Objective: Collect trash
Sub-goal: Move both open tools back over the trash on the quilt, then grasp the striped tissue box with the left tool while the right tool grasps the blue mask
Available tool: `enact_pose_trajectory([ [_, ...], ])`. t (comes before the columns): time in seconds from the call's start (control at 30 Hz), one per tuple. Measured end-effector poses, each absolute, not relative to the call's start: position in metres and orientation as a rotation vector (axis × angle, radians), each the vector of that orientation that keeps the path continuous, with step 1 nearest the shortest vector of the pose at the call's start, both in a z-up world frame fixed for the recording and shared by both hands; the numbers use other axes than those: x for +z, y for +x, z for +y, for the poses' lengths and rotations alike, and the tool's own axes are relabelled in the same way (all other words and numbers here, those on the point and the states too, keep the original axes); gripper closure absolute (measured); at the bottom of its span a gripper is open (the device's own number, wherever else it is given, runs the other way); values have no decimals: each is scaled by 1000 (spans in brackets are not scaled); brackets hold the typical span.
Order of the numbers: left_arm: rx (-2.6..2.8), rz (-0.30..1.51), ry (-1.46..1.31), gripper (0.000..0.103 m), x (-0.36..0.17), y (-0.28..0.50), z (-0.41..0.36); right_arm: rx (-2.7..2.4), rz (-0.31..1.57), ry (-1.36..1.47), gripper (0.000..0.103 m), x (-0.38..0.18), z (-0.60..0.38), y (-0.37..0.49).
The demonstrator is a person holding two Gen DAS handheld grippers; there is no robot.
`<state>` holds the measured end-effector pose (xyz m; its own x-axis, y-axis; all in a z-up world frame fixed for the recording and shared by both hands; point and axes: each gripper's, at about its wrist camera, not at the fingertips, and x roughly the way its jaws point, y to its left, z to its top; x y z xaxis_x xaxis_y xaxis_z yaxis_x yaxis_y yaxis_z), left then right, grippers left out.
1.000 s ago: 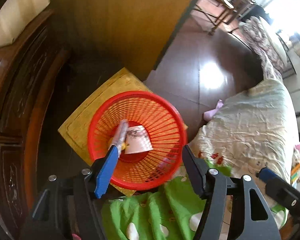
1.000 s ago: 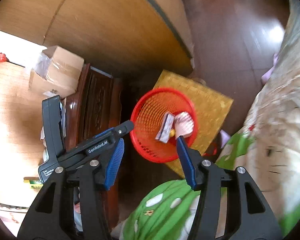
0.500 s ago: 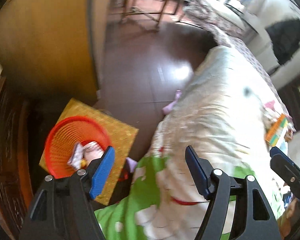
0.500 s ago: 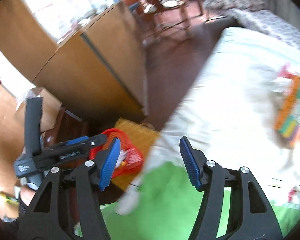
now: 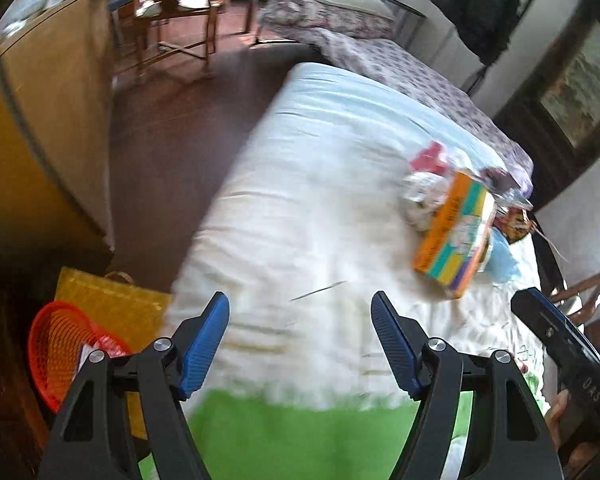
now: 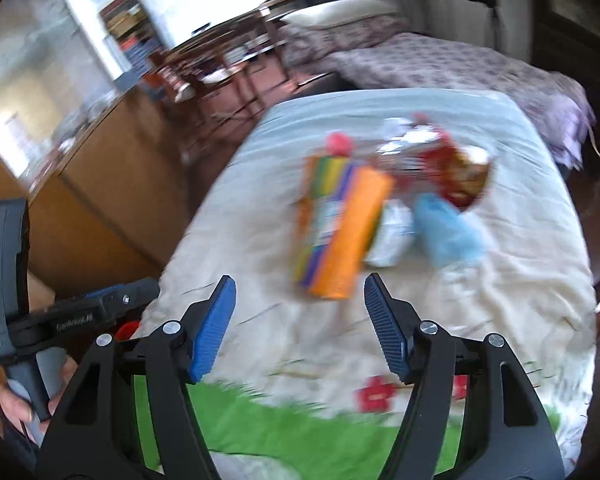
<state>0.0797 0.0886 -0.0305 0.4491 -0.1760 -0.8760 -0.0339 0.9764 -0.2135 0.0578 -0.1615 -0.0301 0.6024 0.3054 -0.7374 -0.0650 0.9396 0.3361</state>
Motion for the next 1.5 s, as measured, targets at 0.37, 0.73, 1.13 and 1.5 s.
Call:
enact_pose_trajectory([
  [0.37,-167,1113,-134,31,-48,121,11,55,851,321,35,-50,-215,72],
  [0.73,-252,1080,-72,25,-42,135,-20,0,865,420,34,-58,-242,68],
  [1.13,-284,1165,-23,23,-76,147,-36,-19,898,452,33,-65,-245,68],
  [1.5,-310,1171,37,33,-81,161,-55,-28,910,435,33,-68,-239,69],
])
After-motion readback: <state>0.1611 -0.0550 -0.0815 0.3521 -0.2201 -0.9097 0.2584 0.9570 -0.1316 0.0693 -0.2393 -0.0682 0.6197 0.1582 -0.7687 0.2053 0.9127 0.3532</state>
